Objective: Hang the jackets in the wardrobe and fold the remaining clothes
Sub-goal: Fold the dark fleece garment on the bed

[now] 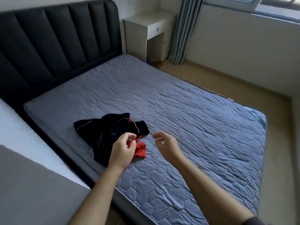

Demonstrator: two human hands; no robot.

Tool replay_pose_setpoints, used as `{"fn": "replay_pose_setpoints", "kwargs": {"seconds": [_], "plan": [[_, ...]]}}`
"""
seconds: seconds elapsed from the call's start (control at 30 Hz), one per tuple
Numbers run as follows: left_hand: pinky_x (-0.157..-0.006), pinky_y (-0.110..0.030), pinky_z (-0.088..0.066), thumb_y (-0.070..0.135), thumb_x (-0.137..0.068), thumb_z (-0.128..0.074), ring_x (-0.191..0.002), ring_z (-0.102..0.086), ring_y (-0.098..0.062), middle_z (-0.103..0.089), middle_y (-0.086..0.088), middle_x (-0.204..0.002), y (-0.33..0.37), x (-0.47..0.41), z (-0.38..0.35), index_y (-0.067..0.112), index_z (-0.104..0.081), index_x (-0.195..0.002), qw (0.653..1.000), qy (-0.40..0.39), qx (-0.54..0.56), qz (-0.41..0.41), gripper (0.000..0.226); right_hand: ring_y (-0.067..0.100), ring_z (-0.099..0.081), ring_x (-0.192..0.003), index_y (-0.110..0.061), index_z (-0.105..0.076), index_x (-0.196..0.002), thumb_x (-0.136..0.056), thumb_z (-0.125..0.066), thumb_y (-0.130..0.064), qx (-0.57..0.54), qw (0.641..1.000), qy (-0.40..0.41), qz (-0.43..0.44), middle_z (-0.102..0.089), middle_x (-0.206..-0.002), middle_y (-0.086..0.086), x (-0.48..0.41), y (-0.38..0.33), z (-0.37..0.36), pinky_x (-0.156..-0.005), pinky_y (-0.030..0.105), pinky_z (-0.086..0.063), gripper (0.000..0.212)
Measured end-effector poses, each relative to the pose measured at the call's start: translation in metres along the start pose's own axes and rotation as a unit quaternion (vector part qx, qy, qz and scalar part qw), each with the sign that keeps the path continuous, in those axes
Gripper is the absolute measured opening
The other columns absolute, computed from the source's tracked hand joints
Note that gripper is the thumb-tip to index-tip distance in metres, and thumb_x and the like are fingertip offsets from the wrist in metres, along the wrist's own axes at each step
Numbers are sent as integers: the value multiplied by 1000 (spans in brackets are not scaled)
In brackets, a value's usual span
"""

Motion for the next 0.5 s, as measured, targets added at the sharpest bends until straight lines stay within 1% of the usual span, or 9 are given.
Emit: {"fn": "replay_pose_setpoints", "kwargs": {"seconds": [0.07, 0.1, 0.2, 0.27, 0.3, 0.37, 0.43, 0.5], "plan": [[-83, -27, -49, 5, -86, -58, -89, -61, -11, -66, 2, -96, -48, -41, -27, 16, -66, -95, 999, -9, -17, 38, 16, 8, -60, -82, -16, -67, -97, -86, -50, 0, 2, 999, -6, -35, -65, -94, -8, -46, 32, -32, -65, 2, -38, 26], [-85, -30, -49, 7, -86, -58, -91, -61, -13, -66, 2, -97, -75, -58, -39, 17, -65, -95, 997, -17, -32, 67, 16, 11, -62, -84, -15, -68, -96, -85, -50, 1, 3, 998, -9, -56, -66, -95, -6, -68, 50, -50, -65, 5, -39, 26], [-83, -33, -49, 15, -86, -56, -101, -58, -17, -61, 5, -106, -163, -98, -68, 21, -63, -98, 978, -59, -133, 148, 15, 18, -64, -94, -11, -68, -101, -86, -49, -2, 29, 991, -38, -124, -70, -101, 2, -121, 104, -109, -74, 20, -42, 26], [-82, -34, -47, 19, -86, -56, -109, -52, -19, -56, 3, -115, -219, -122, -75, 22, -60, -104, 956, -90, -214, 177, 19, 20, -63, -97, -10, -68, -104, -86, -49, -3, 45, 985, -59, -155, -70, -106, 4, -146, 138, -147, -77, 21, -40, 26], [-83, -34, -46, 21, -86, -57, -113, -48, -20, -52, 2, -122, -245, -135, -74, 22, -58, -109, 946, -95, -250, 185, 23, 20, -62, -98, -10, -67, -105, -86, -49, -4, 47, 983, -65, -166, -69, -107, 4, -158, 152, -166, -78, 20, -40, 27], [-93, -39, -43, 24, -85, -61, -126, -38, -24, -40, -3, -138, -290, -162, -68, 22, -51, -124, 925, -83, -315, 195, 41, 21, -62, -101, -12, -67, -107, -86, -49, -4, 43, 980, -74, -181, -69, -108, 3, -176, 176, -204, -82, 23, -43, 29], [-105, -45, -35, 28, -84, -65, -139, -22, -29, -23, -9, -152, -327, -187, -61, 21, -36, -139, 906, -68, -359, 215, 63, 20, -62, -101, -13, -67, -105, -86, -49, -4, 39, 977, -82, -191, -69, -107, 2, -190, 191, -237, -85, 25, -44, 29], [-111, -48, -26, 31, -84, -67, -145, -9, -31, -8, -11, -158, -361, -207, -54, 21, -17, -147, 885, -64, -382, 258, 81, 18, -62, -100, -14, -68, -105, -85, -49, -4, 38, 976, -99, -192, -70, -105, 0, -201, 199, -265, -85, 23, -44, 29]]}}
Point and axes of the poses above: each hand's wrist, its own x-axis away from the middle knuckle, its own z-axis out of the back of the hand, y = z × x, the point moved 4 cm from there along -x, towards the middle knuckle
